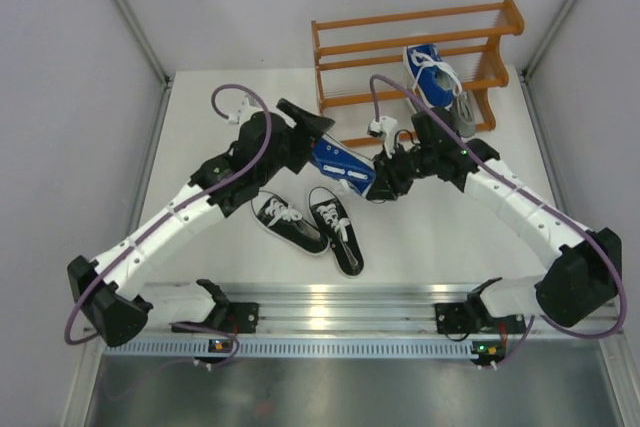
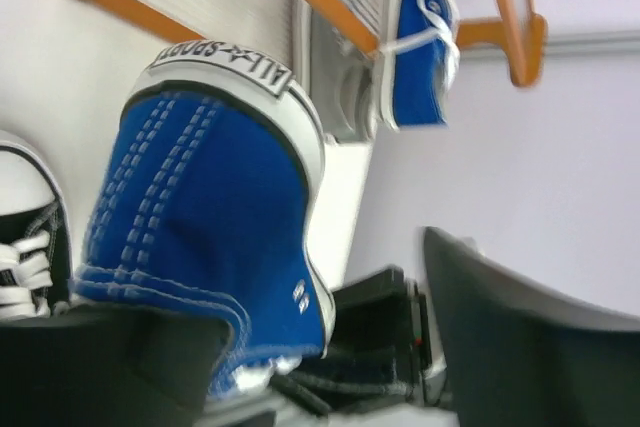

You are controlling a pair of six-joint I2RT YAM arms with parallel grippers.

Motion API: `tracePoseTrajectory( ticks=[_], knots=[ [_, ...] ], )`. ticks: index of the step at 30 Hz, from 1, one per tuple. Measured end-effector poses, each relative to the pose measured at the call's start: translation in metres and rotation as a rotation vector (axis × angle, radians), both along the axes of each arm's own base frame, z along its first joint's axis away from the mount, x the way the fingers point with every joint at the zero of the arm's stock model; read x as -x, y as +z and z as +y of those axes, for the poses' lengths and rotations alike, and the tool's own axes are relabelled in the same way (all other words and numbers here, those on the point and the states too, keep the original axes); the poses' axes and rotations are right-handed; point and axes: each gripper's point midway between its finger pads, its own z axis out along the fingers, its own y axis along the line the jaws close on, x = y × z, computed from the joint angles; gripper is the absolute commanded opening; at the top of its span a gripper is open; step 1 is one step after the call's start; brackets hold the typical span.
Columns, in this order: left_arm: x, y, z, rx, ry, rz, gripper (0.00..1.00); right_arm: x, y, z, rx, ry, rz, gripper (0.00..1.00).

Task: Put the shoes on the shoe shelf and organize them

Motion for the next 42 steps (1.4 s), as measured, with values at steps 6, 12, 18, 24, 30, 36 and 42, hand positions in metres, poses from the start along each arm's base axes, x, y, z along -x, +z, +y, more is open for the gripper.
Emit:
tracePoseTrajectory(
  ticks=[6, 12, 18, 24, 30, 36, 42],
  knots=[
    [0.049, 0.022, 0.009, -0.163, -0.370, -0.198, 0.95, -0.007, 0.000, -0.060, 0.186, 0.159, -0.131, 0.00],
    [0.088, 0.044, 0.026, -0.394, -0.620, -0.478, 0.96, 0.016, -0.030, -0.121, 0.414, 0.383, -0.188, 0.00],
    [0.104, 0.029, 0.008, -0.540, -0.899, -0.659, 0.92, 0.033, -0.024, -0.146, 0.519, 0.635, -0.330, 0.00],
    [0.106, -0.042, -0.048, -0.541, -1.246, -0.602, 0.94, 0.010, 0.002, -0.139, 0.538, 0.708, -0.487, 0.00],
    [0.144, -0.083, -0.097, -0.497, -1.510, -0.584, 0.93, 0.008, 0.008, -0.130, 0.528, 0.749, -0.522, 0.00],
    [0.146, -0.086, -0.110, -0.531, -1.543, -0.624, 0.37, 0.007, 0.016, -0.127, 0.516, 0.761, -0.550, 0.00],
    [0.130, -0.099, -0.110, -0.620, -1.500, -0.608, 0.00, 0.015, 0.014, -0.133, 0.527, 0.716, -0.476, 0.04]
  ],
)
